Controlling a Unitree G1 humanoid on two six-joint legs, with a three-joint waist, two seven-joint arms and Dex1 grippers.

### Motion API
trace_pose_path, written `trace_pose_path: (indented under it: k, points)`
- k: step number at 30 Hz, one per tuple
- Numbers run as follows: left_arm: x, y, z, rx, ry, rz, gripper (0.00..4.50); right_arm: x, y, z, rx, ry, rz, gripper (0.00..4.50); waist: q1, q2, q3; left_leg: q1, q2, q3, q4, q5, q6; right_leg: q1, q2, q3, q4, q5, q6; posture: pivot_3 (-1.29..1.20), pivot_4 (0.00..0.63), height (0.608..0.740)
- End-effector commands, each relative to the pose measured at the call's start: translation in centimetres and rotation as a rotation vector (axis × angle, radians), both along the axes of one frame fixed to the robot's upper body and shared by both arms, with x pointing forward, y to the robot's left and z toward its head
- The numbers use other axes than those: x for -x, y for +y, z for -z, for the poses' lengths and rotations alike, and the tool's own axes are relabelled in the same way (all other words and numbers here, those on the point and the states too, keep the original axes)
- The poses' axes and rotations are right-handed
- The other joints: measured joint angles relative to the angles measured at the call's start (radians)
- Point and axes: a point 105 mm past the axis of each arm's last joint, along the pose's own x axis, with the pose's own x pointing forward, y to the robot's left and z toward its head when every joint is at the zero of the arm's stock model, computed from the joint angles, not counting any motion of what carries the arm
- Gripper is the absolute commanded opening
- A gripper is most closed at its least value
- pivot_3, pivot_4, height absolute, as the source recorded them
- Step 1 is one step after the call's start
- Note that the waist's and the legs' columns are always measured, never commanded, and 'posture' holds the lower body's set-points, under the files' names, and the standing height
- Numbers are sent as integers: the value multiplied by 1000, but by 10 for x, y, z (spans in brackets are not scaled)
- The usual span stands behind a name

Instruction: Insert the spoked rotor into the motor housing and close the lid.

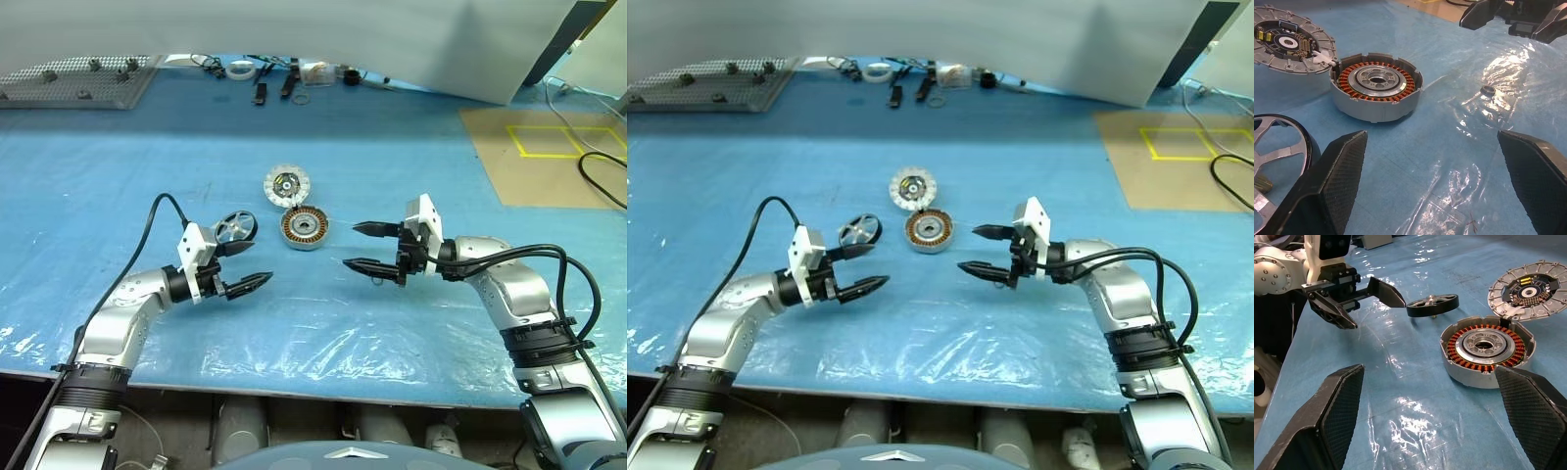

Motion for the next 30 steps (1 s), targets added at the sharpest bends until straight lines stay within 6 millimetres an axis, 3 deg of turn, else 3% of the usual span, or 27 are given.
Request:
trace_pose_path:
  k: [1, 30]
  points:
    - [0, -1, -10, -3, -51, 14, 4500, 2, 2, -12, -4, -55, -28, 4492, 0, 0, 0, 0, 0, 0, 0, 0, 0, 0, 0, 0, 0, 0, 0, 0, 150, 740]
    - [-5, -1, -20, 32, -75, -29, 4500, -4, 4, -20, 1, -86, -41, 4492, 0, 0, 0, 0, 0, 0, 1, 0, 0, 0, 0, 0, 0, 0, 0, 0, 150, 740]
